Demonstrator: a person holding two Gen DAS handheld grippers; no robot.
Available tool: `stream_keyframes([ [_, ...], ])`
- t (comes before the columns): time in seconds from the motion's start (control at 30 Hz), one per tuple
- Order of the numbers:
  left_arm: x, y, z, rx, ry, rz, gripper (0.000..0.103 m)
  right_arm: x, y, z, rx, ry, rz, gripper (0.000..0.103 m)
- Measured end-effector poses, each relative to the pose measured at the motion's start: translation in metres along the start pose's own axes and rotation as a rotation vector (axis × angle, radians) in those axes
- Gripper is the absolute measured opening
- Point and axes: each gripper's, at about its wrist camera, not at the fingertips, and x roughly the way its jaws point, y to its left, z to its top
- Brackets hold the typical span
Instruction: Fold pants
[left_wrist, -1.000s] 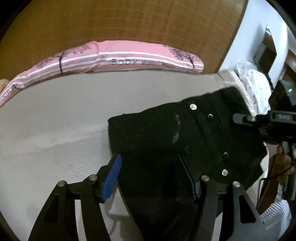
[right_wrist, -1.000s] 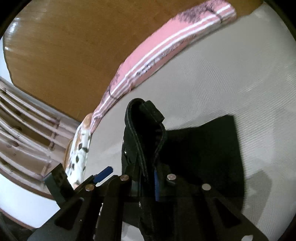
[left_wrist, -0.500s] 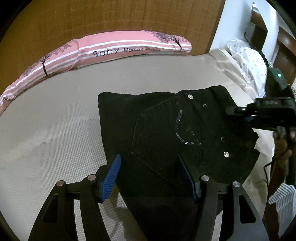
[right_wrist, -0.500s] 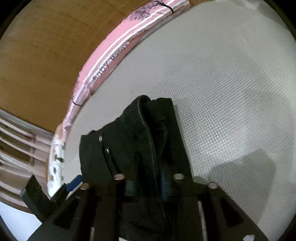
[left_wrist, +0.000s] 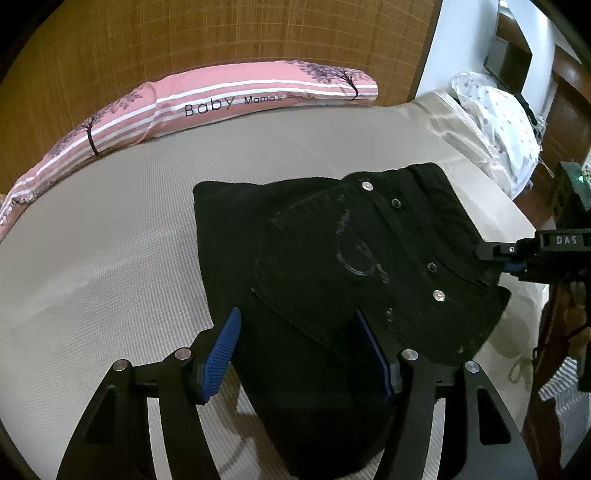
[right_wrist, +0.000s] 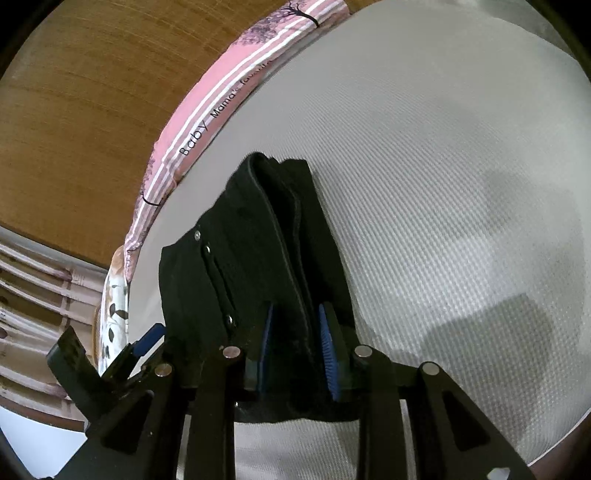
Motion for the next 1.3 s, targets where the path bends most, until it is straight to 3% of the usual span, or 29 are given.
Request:
stream_keyframes([
  [0.17, -0.007, -0.004, -0.006, 0.007, 0.005, -0.020, 0.063, -0.007, 0.007, -0.006, -0.024, -0.018, -0.018, 0.017],
  [0.47, -0.014, -0.012, -0.024, 0.093, 0.047, -0.077, 0.063, -0.031, 0.041, -0.019, -0.145, -0.082, -0.149, 0.011],
  [0.73, -0.006, -0.014, -0.037, 0.113, 0.074, -0.076, 0.062, -0.018, 0.021, -0.030, -0.113, -0.044, -0.198, 0.010],
  [1.07, -0.003, -0.014, -0.039, 0.106, 0.074, -0.071, 0.063, -0.011, 0.005, -0.029, -0.037, -0.017, -0.151, 0.013],
  [1.3, -0.008, -0.018, -0.036, 0.122, 0.059, -0.042, 0.063, -0.014, 0.004, -0.029, -0.013, -0.024, -0.144, 0.026],
])
